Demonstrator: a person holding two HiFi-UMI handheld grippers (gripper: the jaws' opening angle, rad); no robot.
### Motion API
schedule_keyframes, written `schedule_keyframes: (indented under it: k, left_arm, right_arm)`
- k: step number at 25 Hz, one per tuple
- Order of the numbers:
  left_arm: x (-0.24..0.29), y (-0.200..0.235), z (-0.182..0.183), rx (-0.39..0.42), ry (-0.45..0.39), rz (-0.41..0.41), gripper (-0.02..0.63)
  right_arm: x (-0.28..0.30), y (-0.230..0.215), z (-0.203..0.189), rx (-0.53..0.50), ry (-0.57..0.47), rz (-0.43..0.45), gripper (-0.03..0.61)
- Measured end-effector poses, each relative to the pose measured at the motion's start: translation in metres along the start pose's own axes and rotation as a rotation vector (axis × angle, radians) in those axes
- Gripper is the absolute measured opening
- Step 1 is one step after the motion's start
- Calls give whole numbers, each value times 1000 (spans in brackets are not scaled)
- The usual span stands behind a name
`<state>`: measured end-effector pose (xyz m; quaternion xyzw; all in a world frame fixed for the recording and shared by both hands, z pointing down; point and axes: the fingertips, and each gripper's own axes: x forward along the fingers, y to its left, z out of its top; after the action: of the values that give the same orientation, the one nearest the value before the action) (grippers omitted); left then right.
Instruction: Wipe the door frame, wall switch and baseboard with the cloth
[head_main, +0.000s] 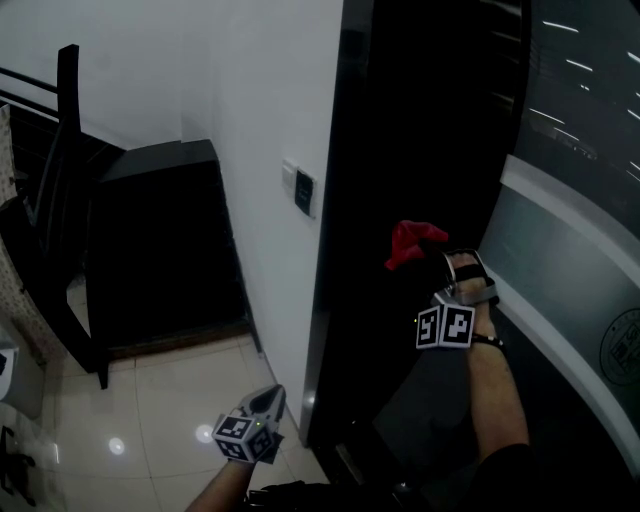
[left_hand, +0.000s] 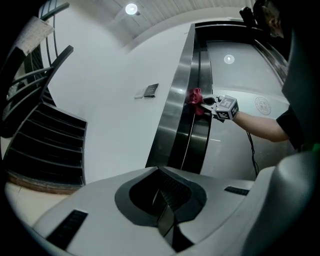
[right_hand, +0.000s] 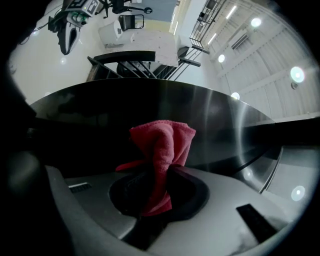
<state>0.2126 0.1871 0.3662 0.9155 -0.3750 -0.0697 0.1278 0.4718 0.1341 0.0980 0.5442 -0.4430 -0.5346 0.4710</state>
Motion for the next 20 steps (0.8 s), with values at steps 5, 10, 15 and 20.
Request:
schedule_keyframes:
  k: [5,10,15,20]
  left_arm:
    - [-6,-1,-1,1,5,6,3]
    - [-11,-3,0,2,6,14,3]
    - [-17,-2,-1,2,13,27,3]
    - [-19,0,1,5,13,36,3]
  right_arm:
    - [-4,18,2,-4,-1,33,64]
    - [-7,34,3,6,-3,65,64]
    - [-11,59,3,10,-2,104,64]
    - [-13,76,3,4,-2,128,64]
